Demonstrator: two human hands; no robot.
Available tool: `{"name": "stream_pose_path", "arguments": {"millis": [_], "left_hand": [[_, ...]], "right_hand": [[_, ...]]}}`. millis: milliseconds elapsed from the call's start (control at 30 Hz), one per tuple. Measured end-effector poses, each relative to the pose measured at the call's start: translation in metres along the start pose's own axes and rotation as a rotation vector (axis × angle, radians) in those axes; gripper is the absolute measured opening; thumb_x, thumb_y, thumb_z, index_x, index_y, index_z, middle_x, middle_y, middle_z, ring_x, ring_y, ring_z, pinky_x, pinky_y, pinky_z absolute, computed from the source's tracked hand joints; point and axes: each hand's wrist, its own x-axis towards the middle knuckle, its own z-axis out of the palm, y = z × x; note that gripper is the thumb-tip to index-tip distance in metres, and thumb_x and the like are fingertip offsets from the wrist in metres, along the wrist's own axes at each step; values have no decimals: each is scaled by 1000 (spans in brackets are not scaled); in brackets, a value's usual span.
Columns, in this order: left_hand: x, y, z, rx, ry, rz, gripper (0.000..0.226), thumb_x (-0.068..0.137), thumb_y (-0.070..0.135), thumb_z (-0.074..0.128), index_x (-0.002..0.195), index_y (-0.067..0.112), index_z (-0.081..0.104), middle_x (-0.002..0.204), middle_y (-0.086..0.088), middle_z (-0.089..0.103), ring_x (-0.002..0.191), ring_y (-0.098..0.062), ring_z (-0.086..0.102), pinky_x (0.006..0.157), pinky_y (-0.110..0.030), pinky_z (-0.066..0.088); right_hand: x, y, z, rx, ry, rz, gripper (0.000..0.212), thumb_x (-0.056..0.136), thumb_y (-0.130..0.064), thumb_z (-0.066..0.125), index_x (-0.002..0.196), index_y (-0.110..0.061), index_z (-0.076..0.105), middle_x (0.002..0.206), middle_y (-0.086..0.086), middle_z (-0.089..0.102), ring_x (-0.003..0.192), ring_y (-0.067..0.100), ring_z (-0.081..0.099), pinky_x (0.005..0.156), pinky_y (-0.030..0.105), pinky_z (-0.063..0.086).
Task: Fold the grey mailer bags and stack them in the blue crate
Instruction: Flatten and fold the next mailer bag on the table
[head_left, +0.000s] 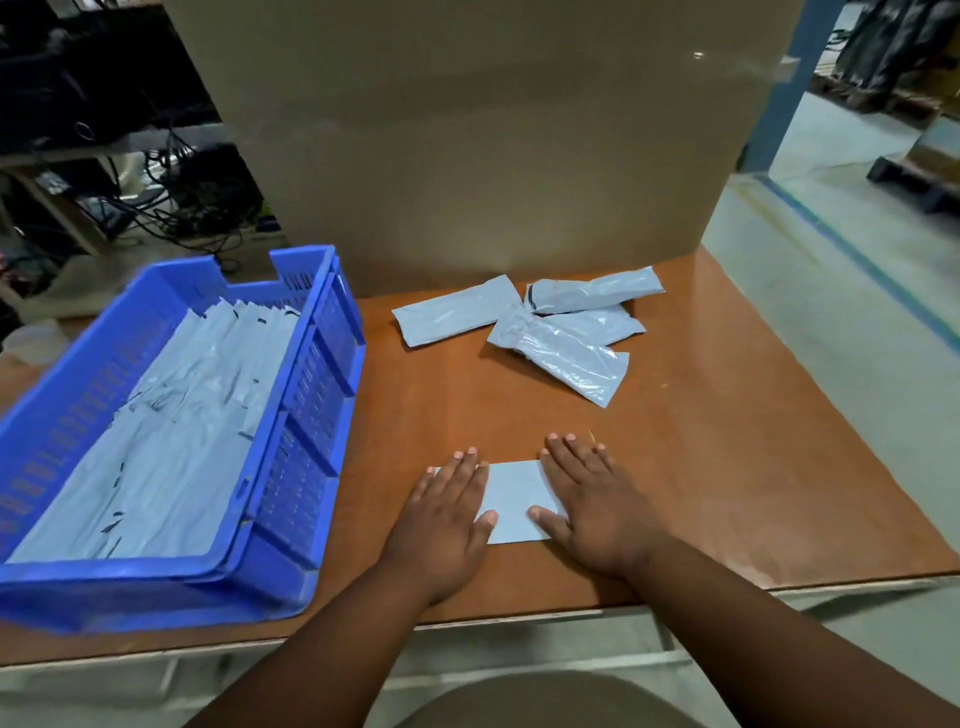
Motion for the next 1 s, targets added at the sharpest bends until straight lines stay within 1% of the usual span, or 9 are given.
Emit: {"name": "stream_pose_path", "arguments": {"millis": [133,333,467,567,633,733,867,933,1000], "left_hand": [[-19,-24,-9,41,-68,-93,79,102,70,7,170,30,-2,175,12,-17,161,-9,-18,132,-46,-5],[-33,-35,-20,27,-58,-138,89,96,72,-10,170,23,-6,174,7,-22,160,-12,-24,132,-45,-5],[-17,-4,-34,-41,101,-63,74,108,57,13,170,20,-1,178,3,-7,162,-12,-13,133,-43,5],[9,32,-31,-69,115,115,70,110,51,16,170,19,1,178,2,-1,162,-10,-10,133,-40,7],[22,43,-24,-107,60,112,71,109,52,14,169,18,0,178,0,0,162,-9,-10,133,-40,9],[18,30,-9,-57,-14,54,73,108,60,12,170,21,5,177,4,-4,163,-11,-8,131,-45,10],[-8,-8,-6,1,-12,-66,85,102,76,4,171,26,6,177,7,-9,162,-11,-13,131,-46,-3],[-16,-21,-13,38,-38,-142,90,99,78,2,171,25,6,177,5,-9,163,-14,-13,131,-45,-6],[-22,-24,-25,55,-77,-186,88,100,76,10,170,23,9,178,1,-4,164,-18,-8,130,-46,-6]], "right_hand": [[-11,26,0,-11,-11,52,90,99,-82,3,170,-26,-1,176,-4,-15,162,15,-13,132,49,-3],[-30,56,-6,-11,12,135,99,91,-83,-14,169,-23,-6,174,2,-25,161,20,-21,131,50,-5],[-27,36,-22,4,152,87,80,105,-69,10,170,-21,4,175,6,-21,162,23,-16,132,50,0],[-5,-4,-26,16,186,-72,70,110,-54,23,169,-19,11,177,7,-13,164,24,-5,132,51,4],[8,-21,-21,69,126,-91,69,110,-45,28,170,-17,8,177,8,-10,164,25,-3,132,49,0],[5,-10,-7,19,25,-55,71,110,-59,16,170,-23,5,177,2,-8,164,22,-4,131,49,-4],[-11,27,-1,45,-29,6,78,104,-72,6,169,-30,-5,175,-6,-15,163,16,-13,131,50,-5],[-15,38,-4,45,-38,9,78,104,-71,8,170,-30,2,177,-4,-9,163,16,-8,131,52,-3],[-15,42,-15,87,-9,9,78,101,-73,17,167,-32,21,176,-5,14,162,18,13,131,52,5]]}}
